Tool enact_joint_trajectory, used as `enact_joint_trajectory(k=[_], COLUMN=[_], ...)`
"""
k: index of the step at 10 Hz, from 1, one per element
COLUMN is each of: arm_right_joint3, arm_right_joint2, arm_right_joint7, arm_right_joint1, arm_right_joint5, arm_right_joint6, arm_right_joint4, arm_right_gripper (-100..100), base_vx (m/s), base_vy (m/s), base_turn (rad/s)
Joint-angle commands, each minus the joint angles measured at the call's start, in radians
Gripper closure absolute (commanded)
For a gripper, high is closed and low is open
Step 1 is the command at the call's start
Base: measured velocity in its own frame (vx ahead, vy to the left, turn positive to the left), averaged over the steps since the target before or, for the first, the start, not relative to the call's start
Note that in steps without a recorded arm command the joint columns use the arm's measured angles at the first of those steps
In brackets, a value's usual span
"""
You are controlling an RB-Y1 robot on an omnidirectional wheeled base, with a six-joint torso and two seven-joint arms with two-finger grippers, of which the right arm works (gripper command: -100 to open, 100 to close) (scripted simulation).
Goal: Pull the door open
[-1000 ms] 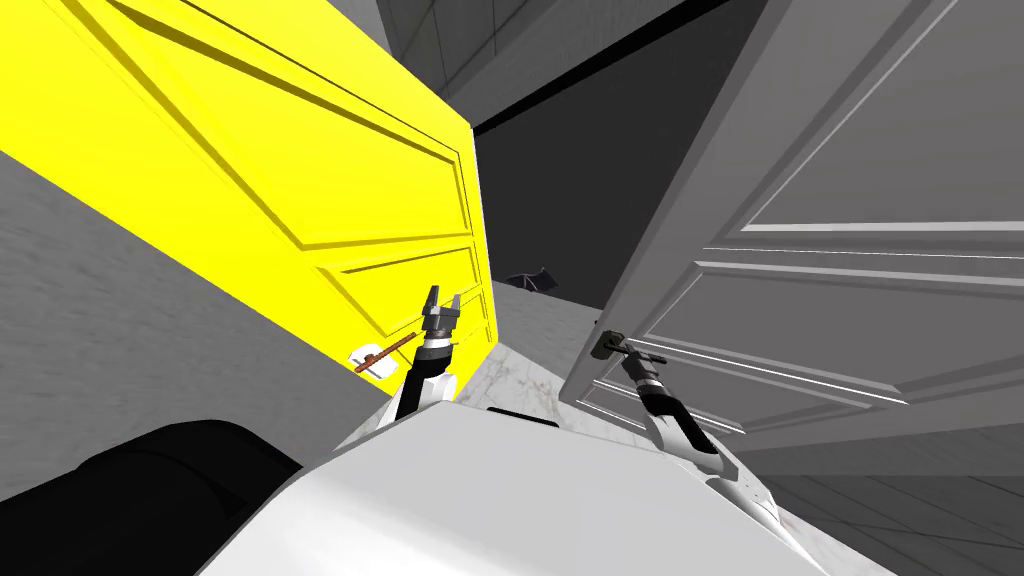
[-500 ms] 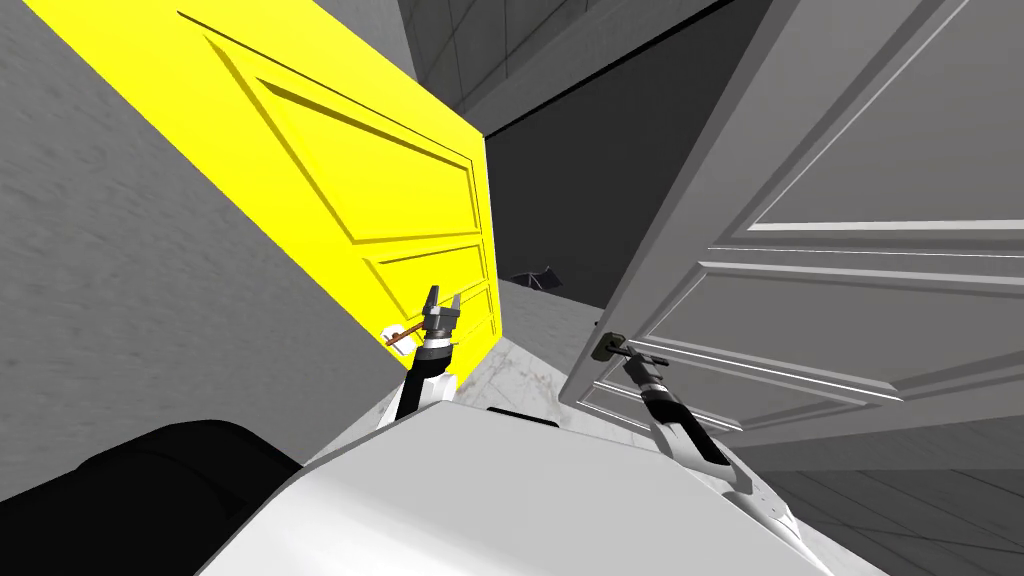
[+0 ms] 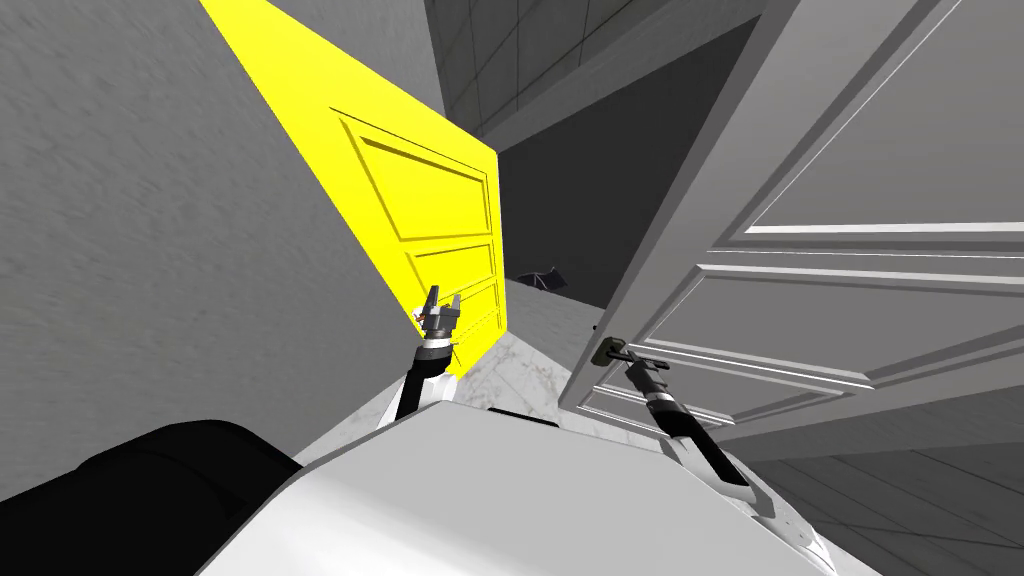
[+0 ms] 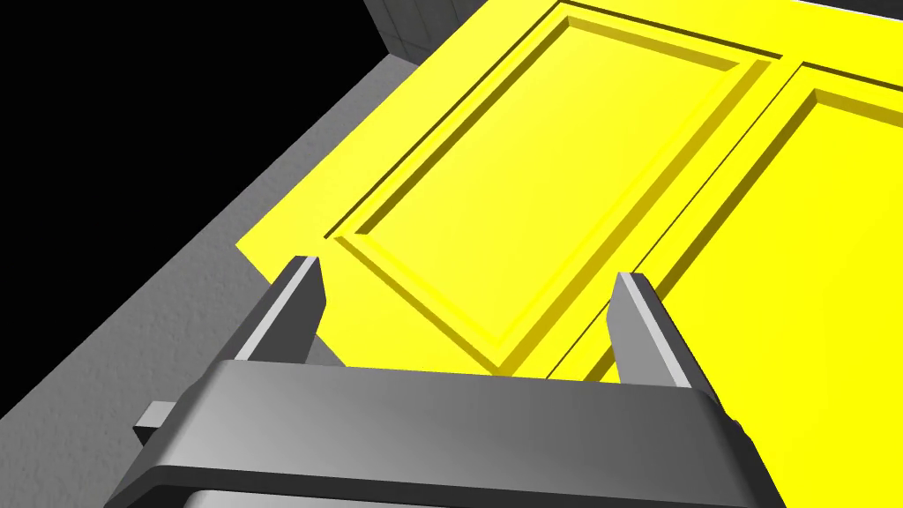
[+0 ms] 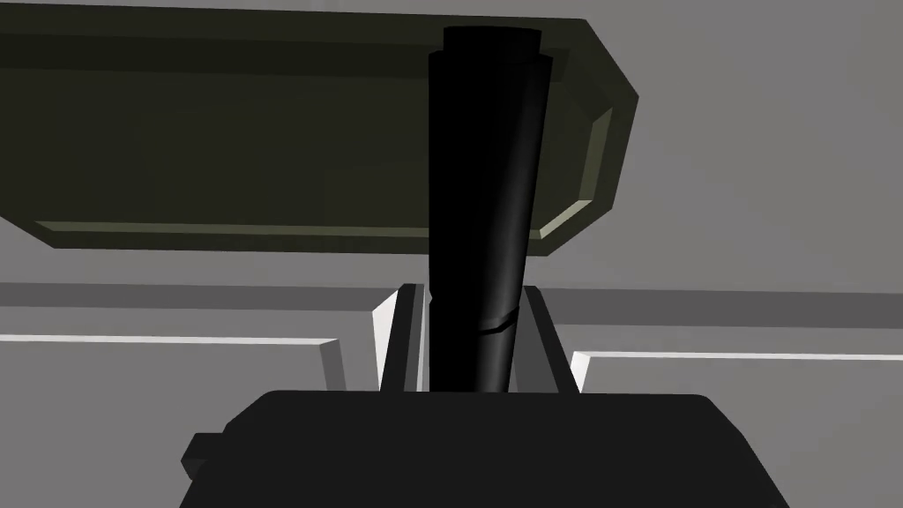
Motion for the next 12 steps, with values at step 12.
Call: enact_joint_trajectory(k=[12], arm_right_joint3=[0.081], arm_right_joint2=[-0.126], arm_right_joint7=[-0.079], arm_right_joint1=[0.108], arm_right_joint5=[-0.023], arm_right_joint6=[-0.160], arm_right_joint4=[-0.010], arm_right_gripper=[100], base_vx=[-0.199], base_vy=[-0.066], base_turn=[0.140])
